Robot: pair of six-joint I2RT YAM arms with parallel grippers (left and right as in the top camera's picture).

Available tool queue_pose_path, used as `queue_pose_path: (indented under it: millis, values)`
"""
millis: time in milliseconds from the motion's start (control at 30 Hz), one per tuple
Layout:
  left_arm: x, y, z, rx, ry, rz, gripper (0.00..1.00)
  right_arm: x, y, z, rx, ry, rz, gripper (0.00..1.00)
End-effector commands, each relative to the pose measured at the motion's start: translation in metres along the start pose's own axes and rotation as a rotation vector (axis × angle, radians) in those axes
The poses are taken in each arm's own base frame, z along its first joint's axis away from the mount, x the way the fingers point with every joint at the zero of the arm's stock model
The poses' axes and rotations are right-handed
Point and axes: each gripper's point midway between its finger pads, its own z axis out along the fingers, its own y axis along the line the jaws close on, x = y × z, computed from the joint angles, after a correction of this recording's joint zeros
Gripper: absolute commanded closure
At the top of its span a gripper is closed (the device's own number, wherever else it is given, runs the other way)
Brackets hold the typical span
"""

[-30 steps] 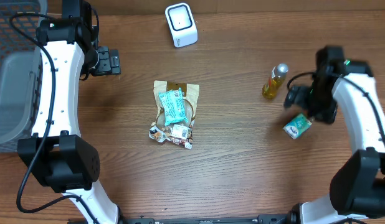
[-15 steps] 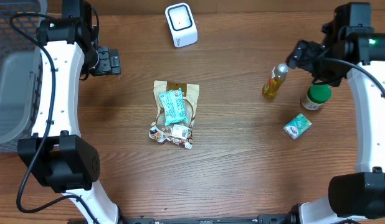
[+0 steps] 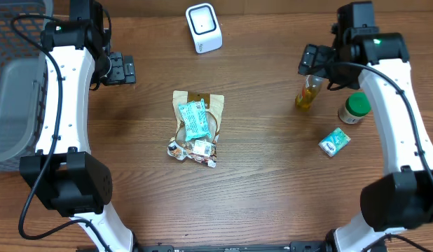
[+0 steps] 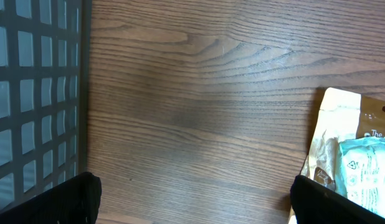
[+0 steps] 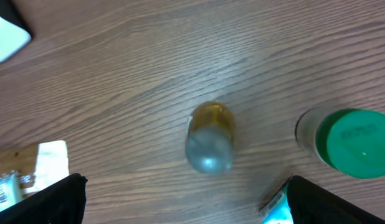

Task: Scan the item barcode
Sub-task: 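Move the right gripper over the glass oil bottle, then lower the right gripper around the oil bottle neck and close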

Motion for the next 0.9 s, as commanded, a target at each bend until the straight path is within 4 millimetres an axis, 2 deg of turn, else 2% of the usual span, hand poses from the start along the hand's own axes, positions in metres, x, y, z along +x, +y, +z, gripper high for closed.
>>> queue_pose_path:
  millis: [0,267,867]
  values:
    - [-0.004,-0.002,-0.005,-0.001,-0.021,0.015,0.0,-0.001,-0.006,0.017,0.044,0.011,-0.002,0.0]
    - [-0.004,-0.002,-0.005,-0.001,-0.021,0.015,0.0,0.0,-0.012,0.029,0.084,0.031,-0.003,0.0]
    - [-0.004,-0.002,-0.005,-0.001,-0.021,0.015,0.0,0.004,-0.014,0.029,0.09,0.045,-0.004,0.0]
